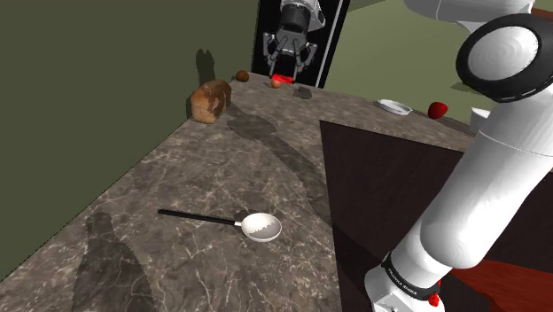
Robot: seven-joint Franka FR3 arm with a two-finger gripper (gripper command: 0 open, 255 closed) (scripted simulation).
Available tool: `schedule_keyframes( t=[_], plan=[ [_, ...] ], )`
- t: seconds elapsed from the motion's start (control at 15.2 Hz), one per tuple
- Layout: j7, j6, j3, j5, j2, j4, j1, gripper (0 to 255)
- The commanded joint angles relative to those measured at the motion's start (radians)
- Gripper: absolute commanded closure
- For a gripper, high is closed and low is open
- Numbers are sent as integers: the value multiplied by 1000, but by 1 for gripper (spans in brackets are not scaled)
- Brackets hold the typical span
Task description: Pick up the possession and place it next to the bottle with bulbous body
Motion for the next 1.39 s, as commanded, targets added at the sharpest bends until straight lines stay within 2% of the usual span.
schedule_keyframes(
  t=[0.0, 0.59, 1.32],
  plan=[
    [27, 35, 17, 8, -74, -92, 21, 255],
    [159, 154, 110, 72, -318, -379, 97, 255],
    [350, 273, 262, 196, -522, -575, 188, 255]
  ],
)
